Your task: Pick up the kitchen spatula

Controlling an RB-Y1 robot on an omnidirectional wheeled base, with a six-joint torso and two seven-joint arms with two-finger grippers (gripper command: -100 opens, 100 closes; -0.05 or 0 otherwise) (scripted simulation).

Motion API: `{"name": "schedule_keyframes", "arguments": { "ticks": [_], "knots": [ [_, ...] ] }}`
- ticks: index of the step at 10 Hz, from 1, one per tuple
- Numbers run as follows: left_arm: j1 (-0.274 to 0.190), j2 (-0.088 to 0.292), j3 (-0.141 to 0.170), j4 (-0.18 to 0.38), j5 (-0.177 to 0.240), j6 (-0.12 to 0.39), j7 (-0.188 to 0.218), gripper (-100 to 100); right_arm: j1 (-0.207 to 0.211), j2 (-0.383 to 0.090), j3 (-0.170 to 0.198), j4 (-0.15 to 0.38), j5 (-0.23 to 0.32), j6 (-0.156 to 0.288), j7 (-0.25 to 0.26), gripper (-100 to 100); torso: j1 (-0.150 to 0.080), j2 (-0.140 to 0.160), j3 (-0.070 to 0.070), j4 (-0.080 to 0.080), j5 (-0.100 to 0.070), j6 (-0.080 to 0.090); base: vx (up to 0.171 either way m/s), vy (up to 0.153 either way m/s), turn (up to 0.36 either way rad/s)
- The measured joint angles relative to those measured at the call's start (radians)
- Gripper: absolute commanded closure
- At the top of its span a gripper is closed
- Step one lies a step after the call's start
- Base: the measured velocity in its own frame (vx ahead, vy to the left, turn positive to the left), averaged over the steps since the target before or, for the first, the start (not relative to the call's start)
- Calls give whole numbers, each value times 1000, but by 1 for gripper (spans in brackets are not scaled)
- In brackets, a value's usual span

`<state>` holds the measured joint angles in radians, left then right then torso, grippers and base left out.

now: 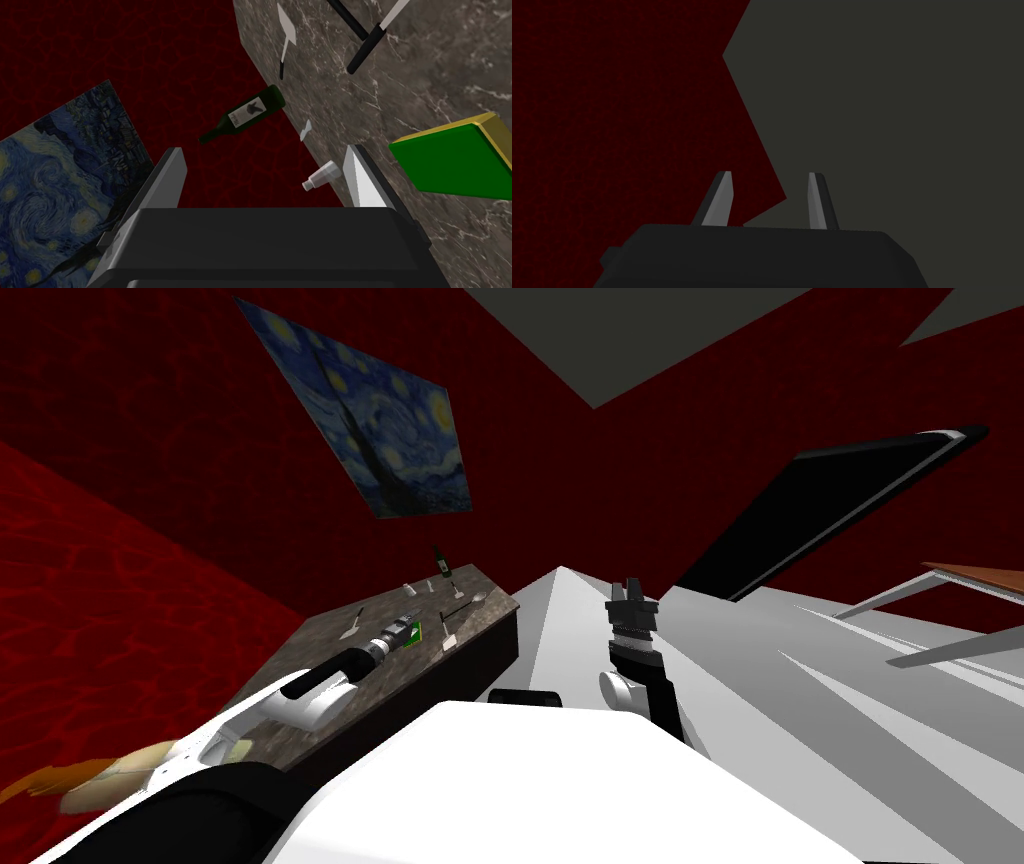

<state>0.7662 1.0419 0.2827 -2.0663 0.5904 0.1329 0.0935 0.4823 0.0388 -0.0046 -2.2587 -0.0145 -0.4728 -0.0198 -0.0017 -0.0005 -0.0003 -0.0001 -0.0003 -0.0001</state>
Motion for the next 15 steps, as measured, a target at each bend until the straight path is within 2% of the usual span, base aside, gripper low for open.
{"name": "schedule_keyframes", "arguments": {
  "ticks": [1, 2, 7, 9, 10, 13, 14, 15],
  "knots": [
    [12, 34, 5, 10, 16, 7, -2, -100, 0, 0, 0, 0, 0, 0, 0, 0, 0, 0, 0, 0, 0, 0, 6, -10, 16],
    [12, 52, 4, 12, 19, 11, -4, -100, 0, 0, 0, 0, 0, 0, 0, 0, 1, 0, 0, 0, 0, -1, 13, -21, -141],
    [68, 199, 13, 69, 115, 75, -28, -100, 0, 0, 0, 0, 0, 0, 0, 0, 0, -1, 0, 0, 0, 0, 13, -24, -112],
    [85, 247, 19, 77, 135, 87, -33, -100, 0, 0, 0, 0, 0, 0, 0, 0, 1, 0, 0, 0, 0, -1, 10, -18, -63],
    [96, 285, 15, 100, 162, 90, -37, -100, 0, 0, 0, 0, 0, 0, 0, 0, 0, 0, 0, 0, 0, 0, 13, -21, -81],
    [119, 356, 11, 118, 201, 129, -52, -100, 0, 0, 0, 0, 0, 0, 0, 0, 0, -1, -1, 0, 0, -1, 26, -26, -106],
    [155, 386, 26, 125, 229, 135, -59, -100, 0, 0, 0, 0, 0, 0, 0, 0, 0, -1, -1, 0, 0, 0, 25, -23, -75],
    [161, 415, 20, 139, 244, 136, -64, -100, 0, 0, 0, 0, 0, 0, 0, 0, 0, -1, -1, 0, 0, -1, 37, -34, -122]
  ]
}}
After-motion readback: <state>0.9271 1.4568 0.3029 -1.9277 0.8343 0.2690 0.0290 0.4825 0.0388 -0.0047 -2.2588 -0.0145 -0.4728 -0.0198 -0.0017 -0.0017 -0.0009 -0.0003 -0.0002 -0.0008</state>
